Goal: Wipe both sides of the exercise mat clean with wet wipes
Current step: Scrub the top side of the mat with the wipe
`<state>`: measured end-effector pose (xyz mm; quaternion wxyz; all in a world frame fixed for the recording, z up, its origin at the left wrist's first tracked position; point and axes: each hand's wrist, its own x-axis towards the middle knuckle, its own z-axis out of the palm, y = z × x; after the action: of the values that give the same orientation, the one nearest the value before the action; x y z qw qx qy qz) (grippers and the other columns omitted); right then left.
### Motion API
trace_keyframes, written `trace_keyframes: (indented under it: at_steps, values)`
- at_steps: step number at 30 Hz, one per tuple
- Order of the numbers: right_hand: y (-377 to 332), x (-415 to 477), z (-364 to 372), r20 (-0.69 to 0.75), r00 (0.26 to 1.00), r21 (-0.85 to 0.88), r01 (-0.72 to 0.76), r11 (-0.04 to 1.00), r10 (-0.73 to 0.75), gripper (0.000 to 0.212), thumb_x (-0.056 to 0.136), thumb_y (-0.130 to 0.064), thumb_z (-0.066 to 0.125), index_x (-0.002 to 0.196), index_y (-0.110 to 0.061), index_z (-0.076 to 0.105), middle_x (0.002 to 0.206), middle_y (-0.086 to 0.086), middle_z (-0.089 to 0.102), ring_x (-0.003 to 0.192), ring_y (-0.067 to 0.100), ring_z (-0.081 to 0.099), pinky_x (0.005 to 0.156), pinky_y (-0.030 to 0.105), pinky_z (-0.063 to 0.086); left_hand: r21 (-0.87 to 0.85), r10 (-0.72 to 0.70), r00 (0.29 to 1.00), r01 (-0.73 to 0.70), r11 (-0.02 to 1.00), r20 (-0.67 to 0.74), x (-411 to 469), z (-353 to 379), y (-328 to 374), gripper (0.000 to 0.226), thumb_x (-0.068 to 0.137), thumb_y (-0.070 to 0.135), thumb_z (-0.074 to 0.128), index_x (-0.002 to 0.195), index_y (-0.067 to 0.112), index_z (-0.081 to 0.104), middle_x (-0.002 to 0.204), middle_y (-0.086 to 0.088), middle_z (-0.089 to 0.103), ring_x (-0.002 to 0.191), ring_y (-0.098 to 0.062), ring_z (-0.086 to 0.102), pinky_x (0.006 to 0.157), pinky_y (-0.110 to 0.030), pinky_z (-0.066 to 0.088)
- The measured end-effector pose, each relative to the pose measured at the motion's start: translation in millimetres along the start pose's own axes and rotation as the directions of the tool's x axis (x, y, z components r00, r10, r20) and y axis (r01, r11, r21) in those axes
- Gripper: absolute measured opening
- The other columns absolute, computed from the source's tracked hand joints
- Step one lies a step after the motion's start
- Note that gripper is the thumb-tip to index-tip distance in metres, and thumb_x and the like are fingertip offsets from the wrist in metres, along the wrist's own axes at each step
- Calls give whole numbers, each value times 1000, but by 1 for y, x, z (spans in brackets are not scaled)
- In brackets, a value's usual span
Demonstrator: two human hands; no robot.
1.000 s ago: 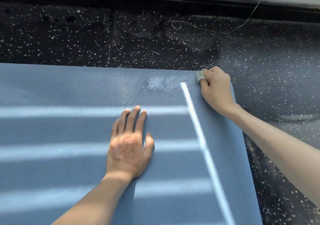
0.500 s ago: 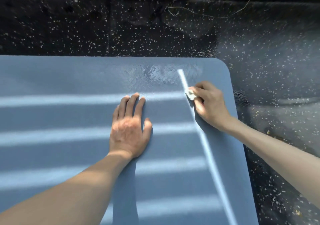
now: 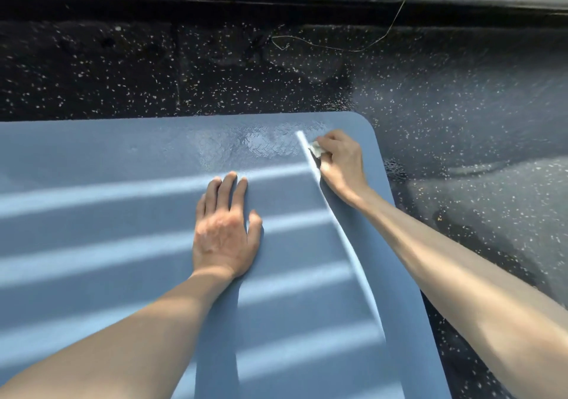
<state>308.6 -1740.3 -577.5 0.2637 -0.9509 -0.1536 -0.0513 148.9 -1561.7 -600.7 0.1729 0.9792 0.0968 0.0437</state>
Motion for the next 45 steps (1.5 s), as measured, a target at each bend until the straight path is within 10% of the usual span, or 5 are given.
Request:
trace_keyframes:
  at_steps: [9, 24, 31, 45]
  values:
    - [-7, -51, -19, 93, 992, 37, -90, 995, 86, 12, 81, -7, 62, 75, -3, 72, 78, 8, 55, 69, 25, 53, 58, 27, 28, -47, 4, 1000, -4, 999, -1, 0, -1, -1, 61, 86, 36, 36, 139, 7, 49, 148, -11, 44, 139, -33, 33, 113, -46, 27]
    - [25, -137, -33, 112, 962, 101, 237, 966, -247, 24, 74, 3, 51, 86, -1, 71, 83, 12, 61, 77, 30, 58, 67, 32, 43, -6, 1, 1000, -1, 1000, -5, 0, -2, -2, 62, 87, 38, 37, 143, 12, 44, 152, -4, 38, 143, -26, 28, 117, -42, 24]
    - [22, -107, -33, 104, 959, 105, 253, 962, -263, 38, 78, -23, 36, 72, -1, 65, 77, 11, 55, 72, 31, 55, 63, 35, 41, 185, -63, 992, 41, 982, 112, -5, 2, 8, 57, 104, 31, 24, 156, 8, 17, 165, -9, 12, 151, -30, 10, 119, -40, 10]
    - [32, -275, -85, 266, 916, 220, 247, 944, -302, 21, 87, -12, 49, 80, -6, 67, 79, 3, 52, 70, 17, 49, 64, 25, 35, 248, -18, 985, -25, 969, 170, -177, 28, 91, 65, 91, 37, 31, 143, 2, 47, 150, -17, 44, 135, -39, 45, 103, -46, 30]
